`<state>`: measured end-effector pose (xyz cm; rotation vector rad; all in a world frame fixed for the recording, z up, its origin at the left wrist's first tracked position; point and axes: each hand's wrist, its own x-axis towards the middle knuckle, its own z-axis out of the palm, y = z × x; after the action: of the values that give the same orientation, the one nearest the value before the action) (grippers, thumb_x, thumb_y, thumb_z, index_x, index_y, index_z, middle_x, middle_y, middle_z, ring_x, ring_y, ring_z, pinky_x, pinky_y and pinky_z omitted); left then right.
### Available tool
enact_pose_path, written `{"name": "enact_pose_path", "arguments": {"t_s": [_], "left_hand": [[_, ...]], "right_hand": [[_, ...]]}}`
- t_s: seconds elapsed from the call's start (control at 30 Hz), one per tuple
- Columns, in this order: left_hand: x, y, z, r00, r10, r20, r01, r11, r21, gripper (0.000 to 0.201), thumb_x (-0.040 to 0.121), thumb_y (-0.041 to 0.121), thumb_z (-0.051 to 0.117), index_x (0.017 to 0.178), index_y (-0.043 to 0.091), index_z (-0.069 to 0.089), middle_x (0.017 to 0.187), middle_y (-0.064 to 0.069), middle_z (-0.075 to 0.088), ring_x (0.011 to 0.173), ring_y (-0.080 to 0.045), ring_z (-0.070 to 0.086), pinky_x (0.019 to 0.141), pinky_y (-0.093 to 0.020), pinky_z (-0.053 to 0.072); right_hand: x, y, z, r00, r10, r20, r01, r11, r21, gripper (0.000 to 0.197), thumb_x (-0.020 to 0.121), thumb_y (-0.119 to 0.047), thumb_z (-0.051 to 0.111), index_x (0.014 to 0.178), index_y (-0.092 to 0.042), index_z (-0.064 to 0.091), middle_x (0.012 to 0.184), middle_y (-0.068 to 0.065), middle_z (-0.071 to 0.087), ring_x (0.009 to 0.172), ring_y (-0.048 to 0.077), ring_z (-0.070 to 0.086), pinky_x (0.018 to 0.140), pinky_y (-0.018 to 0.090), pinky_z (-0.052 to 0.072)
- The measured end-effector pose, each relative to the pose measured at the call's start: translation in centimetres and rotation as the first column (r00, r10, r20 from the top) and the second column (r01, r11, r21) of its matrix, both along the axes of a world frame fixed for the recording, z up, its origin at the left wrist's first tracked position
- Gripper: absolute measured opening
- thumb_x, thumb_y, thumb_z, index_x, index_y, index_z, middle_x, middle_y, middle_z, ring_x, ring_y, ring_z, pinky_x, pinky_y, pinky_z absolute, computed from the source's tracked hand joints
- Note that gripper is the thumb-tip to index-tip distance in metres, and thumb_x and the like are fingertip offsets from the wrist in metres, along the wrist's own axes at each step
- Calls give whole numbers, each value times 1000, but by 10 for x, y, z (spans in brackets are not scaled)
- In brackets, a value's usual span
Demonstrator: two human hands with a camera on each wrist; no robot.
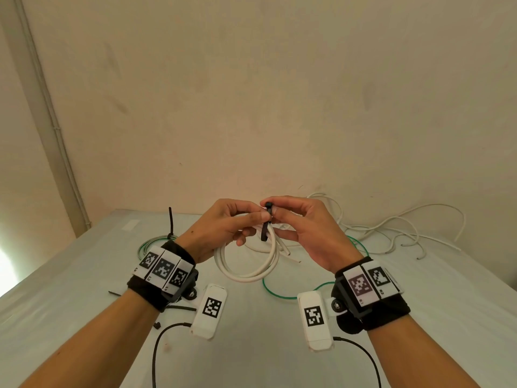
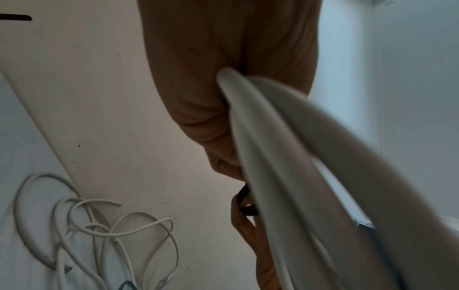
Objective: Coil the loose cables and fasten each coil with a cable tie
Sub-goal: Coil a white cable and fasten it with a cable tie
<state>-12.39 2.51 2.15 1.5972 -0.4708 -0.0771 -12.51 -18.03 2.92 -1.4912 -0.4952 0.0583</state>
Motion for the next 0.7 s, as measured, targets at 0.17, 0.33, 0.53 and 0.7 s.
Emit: {"name": "enact_pose_path", "arguments": {"t_s": [0.17,0.33,0.53,0.7], "left_hand": [[1,-1,0,1000,0,-23,0,1000,-26,25,96,17,67,105,-5,74,84,-7,69,61,-9,48,48,-16,40],[1,-3,-2,1000,3,-14,-3,1000,-20,27,96,16,67,106,-9,72,84,-8,68,61,-10,48,48,-16,40],[1,-4,1,1000,1,-4,-1,999,-42,28,97,15,66,107,-11,70,83,-6,69,61,-10,47,48,-16,40],[2,-6,6,1000,-12,-21,12,1000,14,22,97,13,68,105,-7,73,85,-10,71,62,-11,48,48,-17,40]], "right_hand": [[2,-1,-3,1000,-23,-5,23,1000,14,20,101,-9,64,117,-7,77,116,16,76,110,36,73,91,38,62],[1,-2,-3,999,-32,0,32,999,-4,20,101,-7,64,116,-5,76,113,14,77,107,32,75,84,31,62],[3,-3,-11,999,-51,8,51,998,-20,19,100,-11,66,116,-8,77,112,18,77,110,45,70,91,46,62],[3,-4,-11,997,-74,-8,74,997,31,19,100,-10,66,115,-9,78,114,19,75,112,47,68,85,43,64]]}}
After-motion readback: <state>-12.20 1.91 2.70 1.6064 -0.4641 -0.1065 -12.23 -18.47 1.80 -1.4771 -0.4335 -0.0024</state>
